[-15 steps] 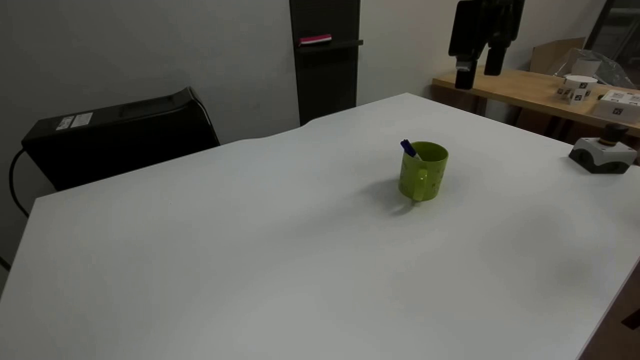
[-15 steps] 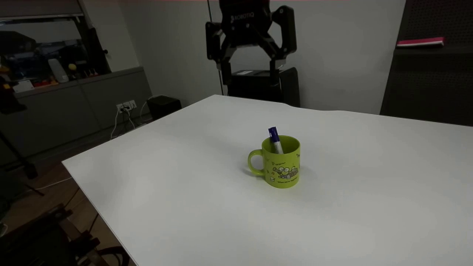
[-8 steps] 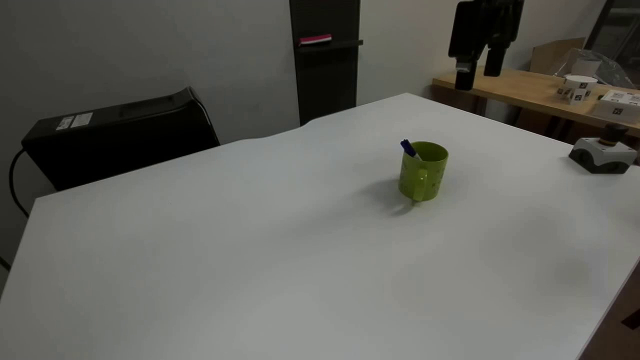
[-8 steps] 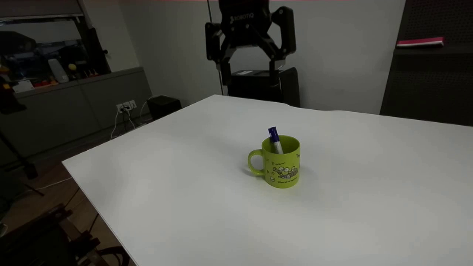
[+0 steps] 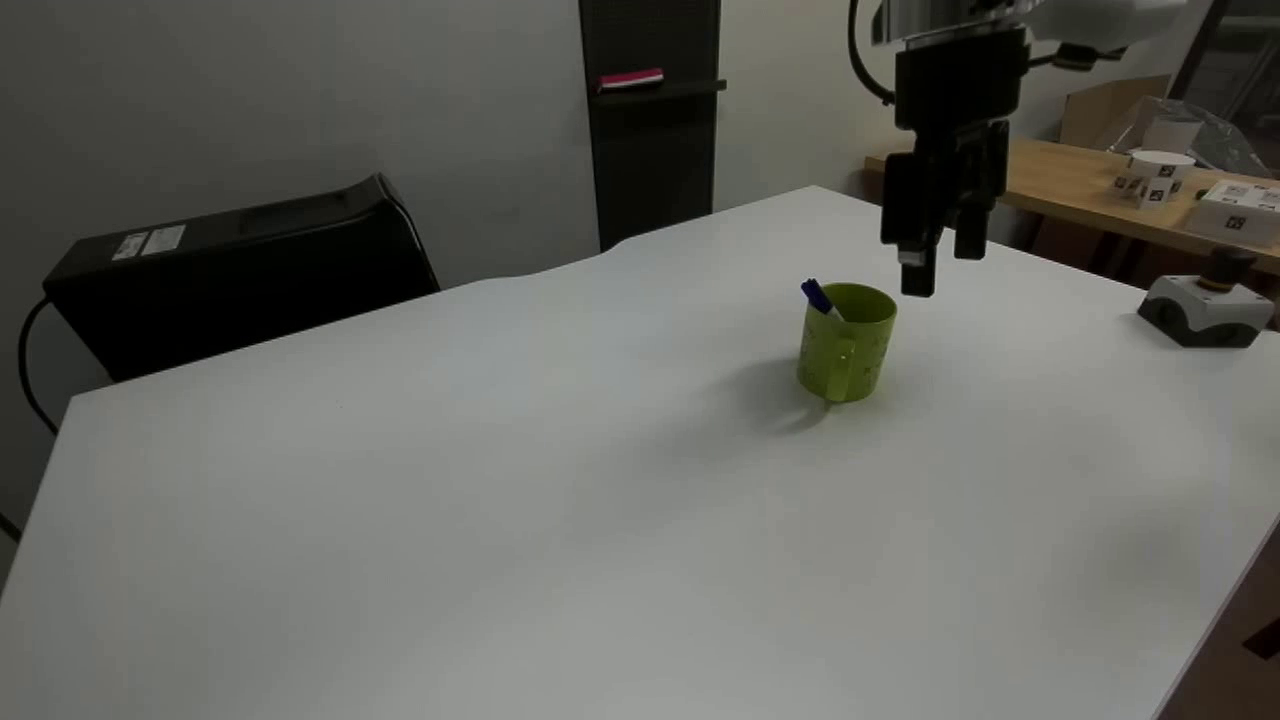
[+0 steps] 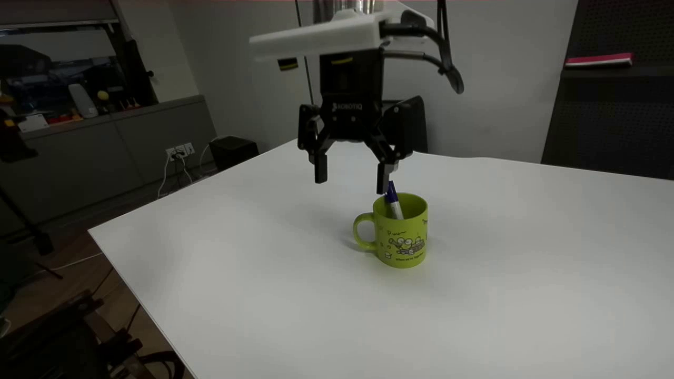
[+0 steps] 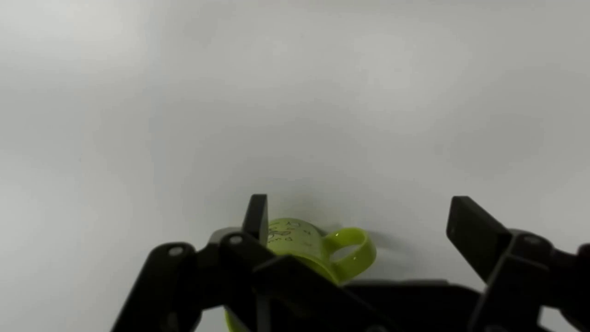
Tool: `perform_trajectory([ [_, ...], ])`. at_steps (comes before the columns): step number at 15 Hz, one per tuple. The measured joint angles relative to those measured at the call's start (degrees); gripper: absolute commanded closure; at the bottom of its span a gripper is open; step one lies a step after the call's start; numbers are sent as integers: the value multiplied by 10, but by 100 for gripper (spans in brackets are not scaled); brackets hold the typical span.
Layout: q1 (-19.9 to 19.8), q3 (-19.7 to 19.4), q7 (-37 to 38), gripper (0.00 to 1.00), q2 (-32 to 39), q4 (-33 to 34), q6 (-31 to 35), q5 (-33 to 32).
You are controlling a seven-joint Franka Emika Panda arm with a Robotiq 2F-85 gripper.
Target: Remove the marker from the cup and place it on the table
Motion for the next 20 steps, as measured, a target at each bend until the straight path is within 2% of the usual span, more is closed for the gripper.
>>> perform_trajectory([
  [10, -2, 0, 18, 0, 74, 18, 152, -9],
  [16, -1, -5, 38, 0, 104, 23, 202, -28],
  [20, 1, -12, 55, 0, 124, 36, 207, -48],
])
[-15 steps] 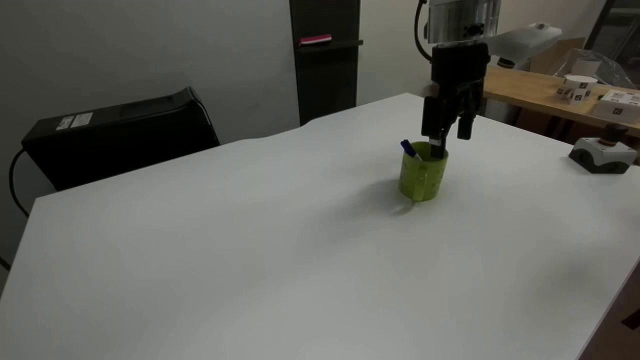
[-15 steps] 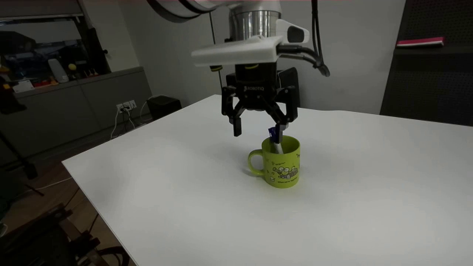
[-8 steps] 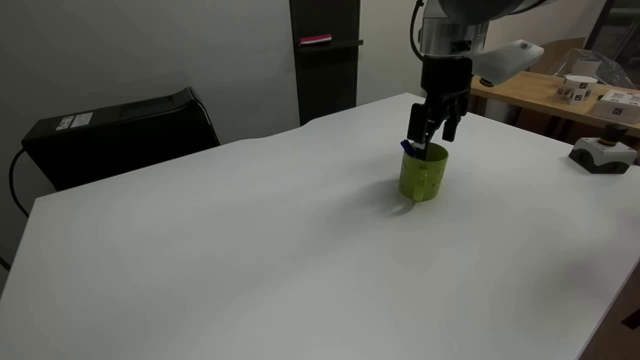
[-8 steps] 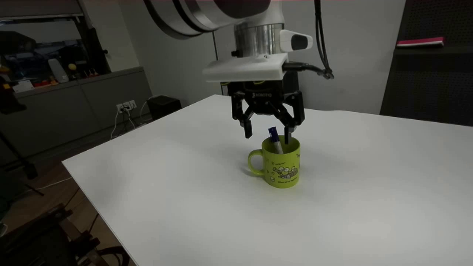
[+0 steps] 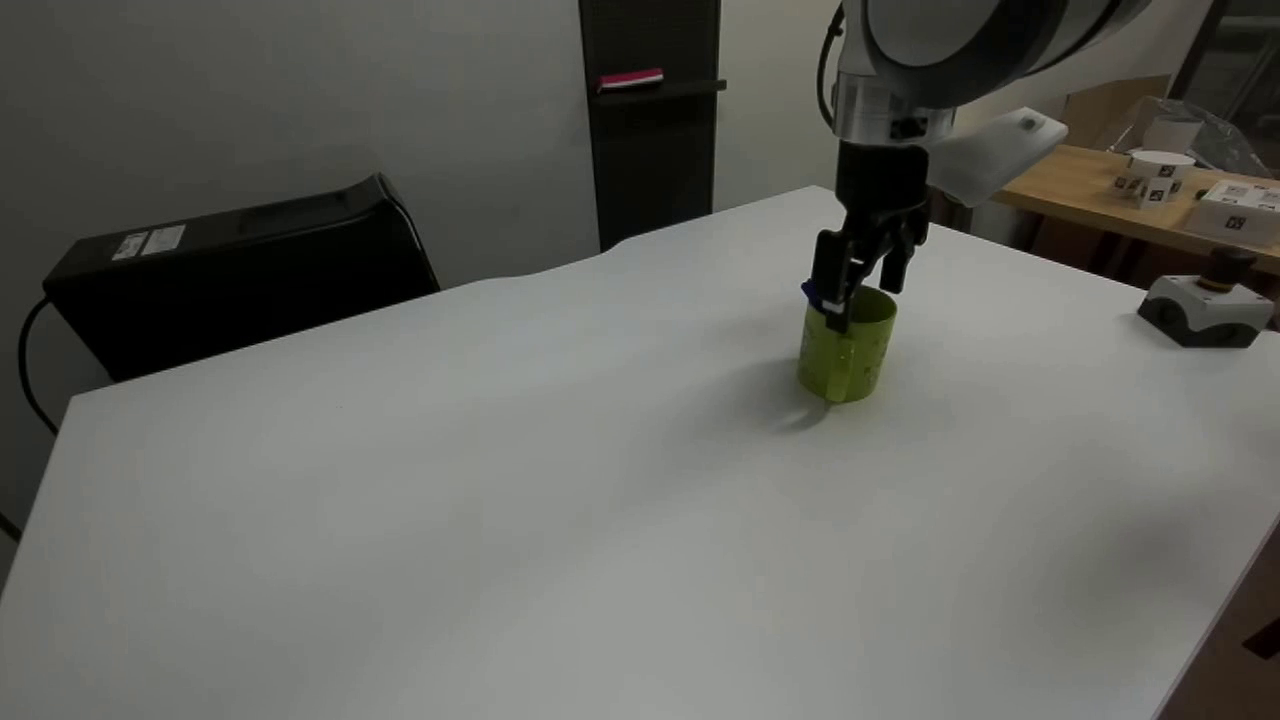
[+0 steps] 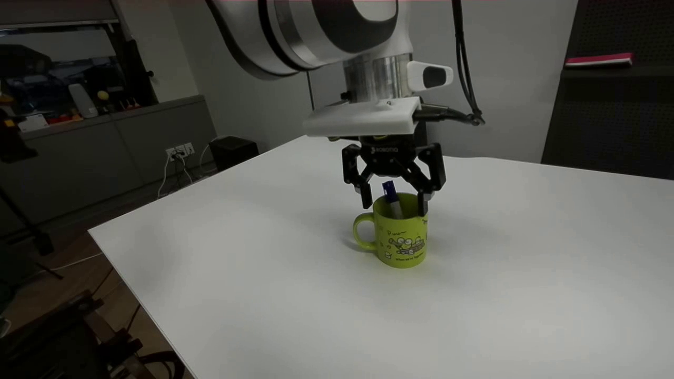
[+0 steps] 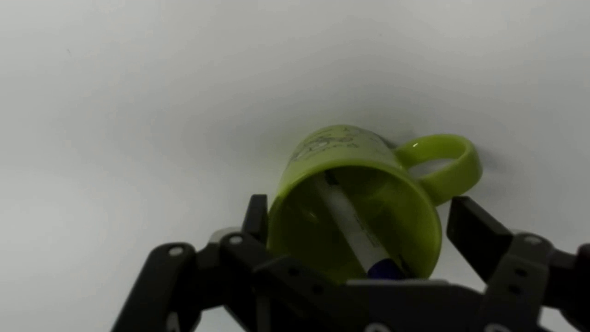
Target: Remove the marker from the cup and place it on the table
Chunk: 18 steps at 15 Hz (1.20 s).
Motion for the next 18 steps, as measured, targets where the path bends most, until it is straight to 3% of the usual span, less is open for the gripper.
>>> perform_trajectory([
  [8, 24, -13, 56, 0, 23, 59, -76, -32],
  [18, 33, -14, 74, 0, 32, 86, -88, -36],
])
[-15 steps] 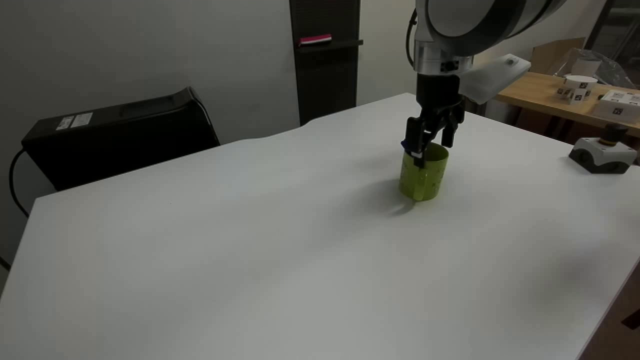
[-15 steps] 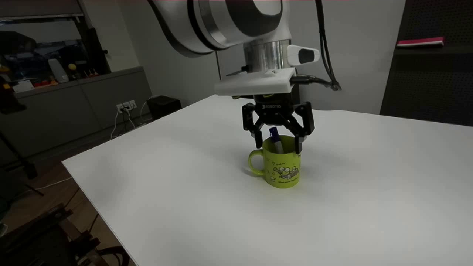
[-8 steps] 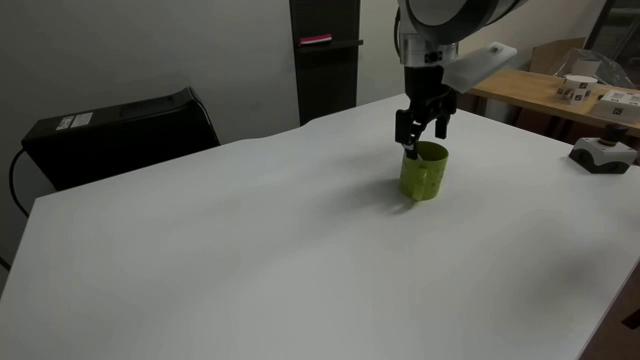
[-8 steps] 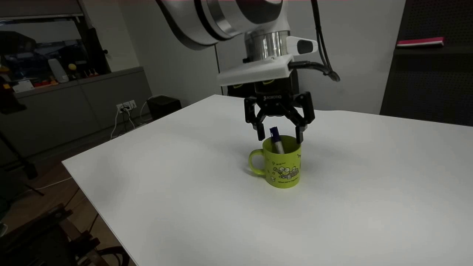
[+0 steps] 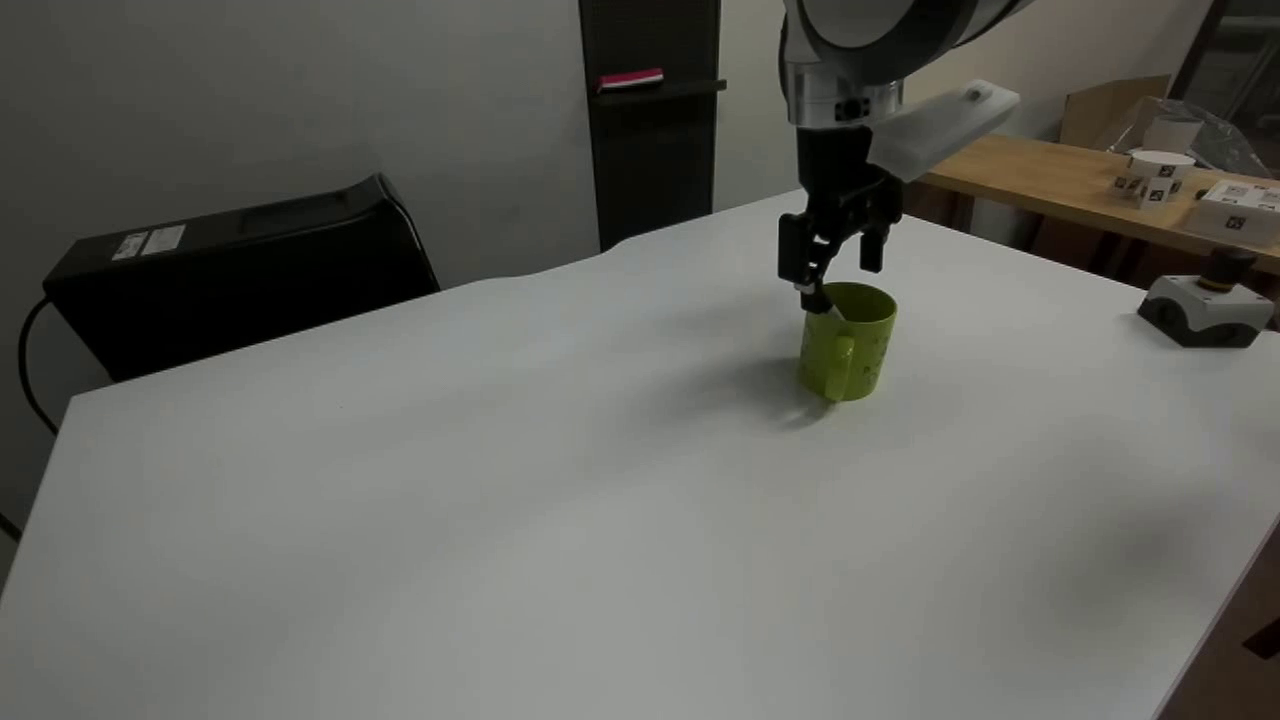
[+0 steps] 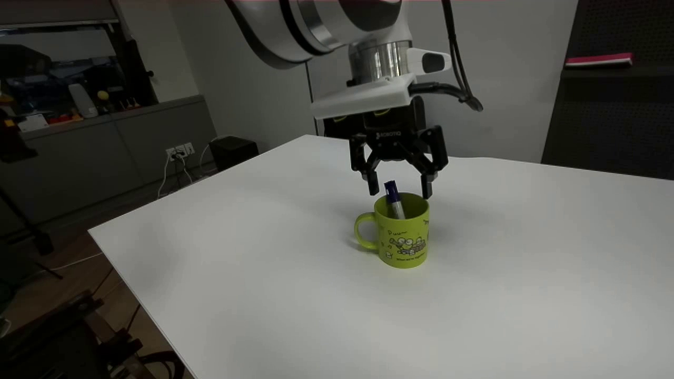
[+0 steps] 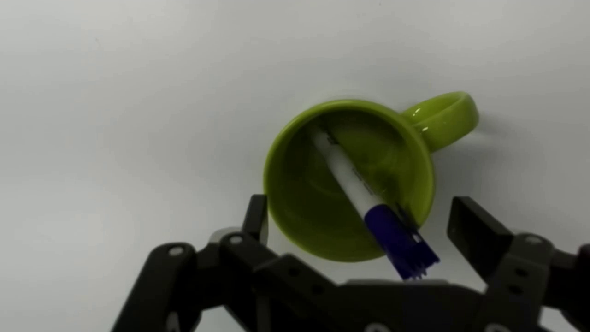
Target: Remove the marker from the cup and place it on the table
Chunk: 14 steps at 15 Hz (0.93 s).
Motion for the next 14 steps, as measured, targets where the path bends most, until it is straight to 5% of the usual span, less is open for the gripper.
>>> perform_trajectory([
  [6, -6, -3, 1, 0, 17, 22, -1, 0],
  [7, -7, -3, 1, 25, 20, 28, -1, 0],
  [9, -9, -5, 1, 32, 27, 40, -4, 0],
  [14, -7, -5, 2, 69, 35, 58, -11, 0],
])
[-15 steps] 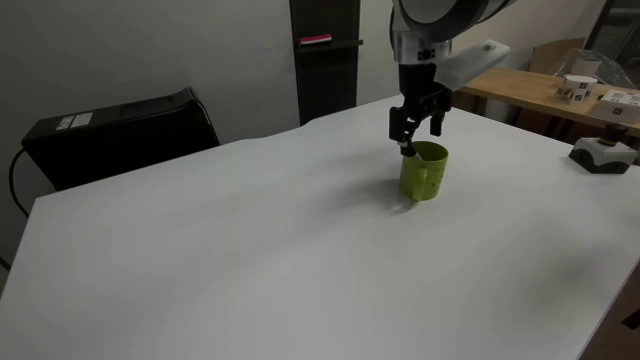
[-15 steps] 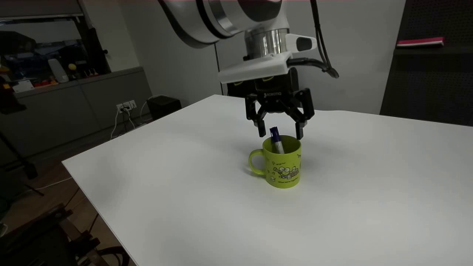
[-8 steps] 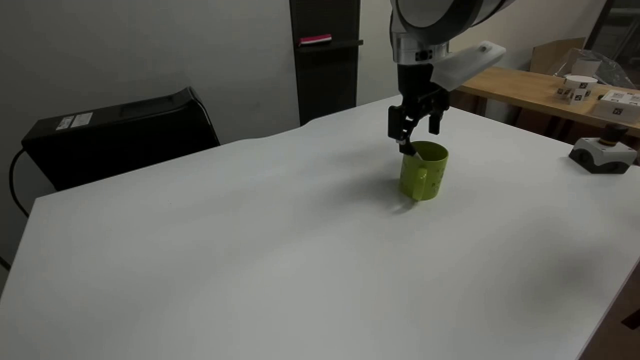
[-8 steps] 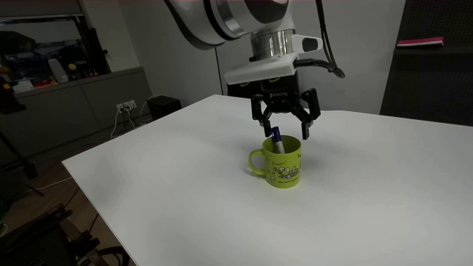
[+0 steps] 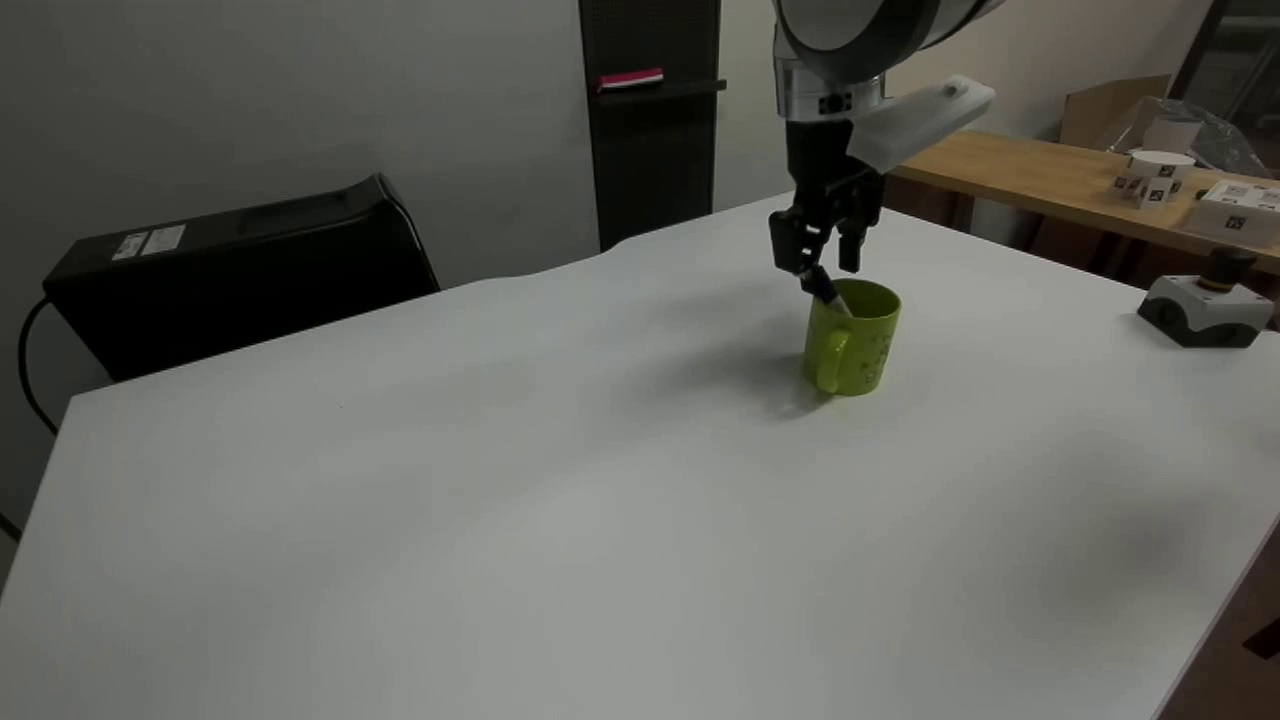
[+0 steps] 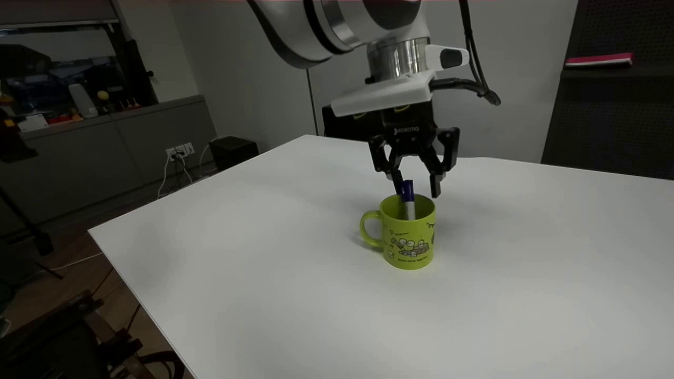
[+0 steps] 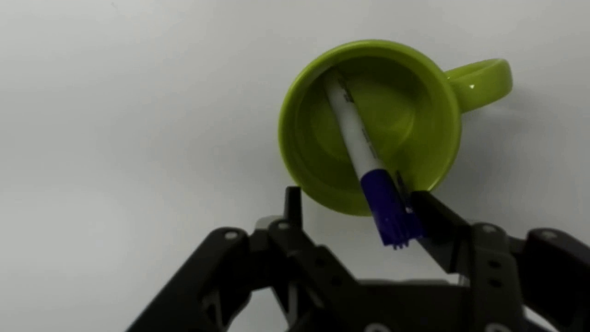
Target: Remove the marker from the cup and place it on the table
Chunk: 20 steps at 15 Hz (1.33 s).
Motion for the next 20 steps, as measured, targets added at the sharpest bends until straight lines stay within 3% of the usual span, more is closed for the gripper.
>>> perform_trajectory([
  [5, 6, -4, 9, 98, 7, 12, -16, -11],
  [6, 7, -6, 13, 94, 9, 16, -23, -15],
  [20, -3, -20, 38, 94, 31, 122, -181, -25],
])
